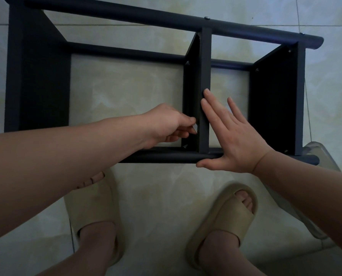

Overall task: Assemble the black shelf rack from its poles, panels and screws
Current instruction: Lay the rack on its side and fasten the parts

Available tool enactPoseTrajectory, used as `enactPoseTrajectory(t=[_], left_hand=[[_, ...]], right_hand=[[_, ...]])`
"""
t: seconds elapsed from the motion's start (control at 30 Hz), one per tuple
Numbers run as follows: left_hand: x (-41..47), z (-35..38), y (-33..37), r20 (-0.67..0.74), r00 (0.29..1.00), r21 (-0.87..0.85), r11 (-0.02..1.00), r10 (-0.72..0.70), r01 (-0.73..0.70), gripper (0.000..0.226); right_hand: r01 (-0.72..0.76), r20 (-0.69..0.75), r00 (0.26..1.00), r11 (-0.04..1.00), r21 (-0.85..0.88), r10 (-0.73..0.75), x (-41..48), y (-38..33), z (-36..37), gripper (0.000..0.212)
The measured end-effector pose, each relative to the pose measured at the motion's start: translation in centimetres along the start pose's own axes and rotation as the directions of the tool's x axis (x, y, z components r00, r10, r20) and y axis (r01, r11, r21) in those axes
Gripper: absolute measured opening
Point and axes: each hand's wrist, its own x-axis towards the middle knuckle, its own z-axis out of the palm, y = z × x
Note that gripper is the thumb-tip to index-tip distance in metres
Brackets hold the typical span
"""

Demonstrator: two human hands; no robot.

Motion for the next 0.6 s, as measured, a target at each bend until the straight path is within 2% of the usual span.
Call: enactPoseTrajectory(t=[0.6], left_hand=[[0.12,-0.74,0.19,0.097,0.995,0.062,0.998,0.02,-0.026,0.012]], right_hand=[[0.007,-0.009,1.0,1.0,0.002,-0.007,-0.05,0.11,0.11,0.123]])
